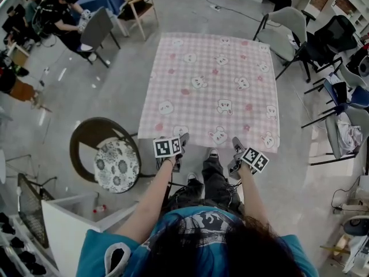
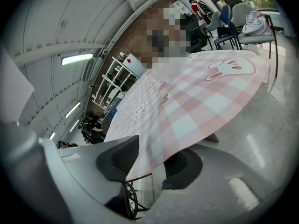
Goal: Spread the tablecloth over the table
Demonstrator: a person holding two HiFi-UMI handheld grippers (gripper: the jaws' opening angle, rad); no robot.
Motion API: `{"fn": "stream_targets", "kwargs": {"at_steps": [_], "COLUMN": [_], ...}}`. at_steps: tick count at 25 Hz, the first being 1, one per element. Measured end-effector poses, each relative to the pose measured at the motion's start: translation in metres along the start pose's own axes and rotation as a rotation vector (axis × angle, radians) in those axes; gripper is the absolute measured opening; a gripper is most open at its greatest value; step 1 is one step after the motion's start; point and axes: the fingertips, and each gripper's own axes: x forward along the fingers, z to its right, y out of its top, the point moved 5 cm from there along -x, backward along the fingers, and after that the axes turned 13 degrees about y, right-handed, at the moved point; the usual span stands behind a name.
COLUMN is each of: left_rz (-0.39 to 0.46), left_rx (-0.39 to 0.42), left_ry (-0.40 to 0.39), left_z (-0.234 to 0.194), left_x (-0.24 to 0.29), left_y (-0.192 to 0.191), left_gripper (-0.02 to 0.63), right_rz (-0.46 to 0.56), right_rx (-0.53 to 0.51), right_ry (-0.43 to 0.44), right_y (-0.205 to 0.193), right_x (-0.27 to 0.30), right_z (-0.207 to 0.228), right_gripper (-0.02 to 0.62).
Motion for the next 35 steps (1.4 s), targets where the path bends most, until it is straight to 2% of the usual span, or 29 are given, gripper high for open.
{"fn": "stream_targets", "kwargs": {"at_steps": [2, 6, 10, 13, 15, 20, 24, 27, 30, 35], "left_rz": [-0.025, -0.011, 0.042, 0.12, 0.172, 0.232, 0.291, 0.346, 0.393, 0.432], "left_rx": [0.007, 0.029, 0.014, 0.019, 0.04, 0.196, 0.262, 0.367, 0.451, 0.497], "left_ry": [0.002, -0.011, 0.004, 0.052, 0.052, -0.011, -0.068, -0.12, -0.197, -0.281], "left_z": [-0.003, -0.021, -0.027, -0.027, -0.02, 0.014, 0.042, 0.066, 0.092, 0.128], "left_x": [-0.006, -0.023, -0.043, -0.061, -0.073, -0.091, -0.107, -0.127, -0.153, -0.193], "left_y": [-0.008, -0.02, -0.026, -0.022, -0.013, 0.016, 0.039, 0.051, 0.052, 0.033], "left_gripper": [0.33, 0.308, 0.264, 0.23, 0.218, 0.216, 0.216, 0.191, 0.141, 0.09], "right_rz": [-0.001, -0.004, 0.004, -0.021, -0.035, -0.05, -0.104, -0.112, -0.112, -0.151], "right_rx": [-0.011, -0.055, -0.069, -0.112, -0.15, -0.223, -0.365, -0.464, -0.516, -0.615], "right_ry": [-0.003, -0.001, 0.006, 0.009, 0.03, 0.103, 0.155, 0.231, 0.314, 0.397], "right_y": [-0.003, -0.012, -0.017, -0.024, -0.027, -0.016, -0.005, 0.008, 0.017, 0.02], "right_x": [-0.008, -0.017, -0.035, -0.053, -0.061, -0.061, -0.057, -0.062, -0.076, -0.114], "right_z": [0.001, -0.009, -0.02, -0.029, -0.04, -0.075, -0.112, -0.142, -0.165, -0.19], "right_gripper": [0.152, 0.152, 0.152, 0.14, 0.138, 0.135, 0.132, 0.13, 0.127, 0.114]}}
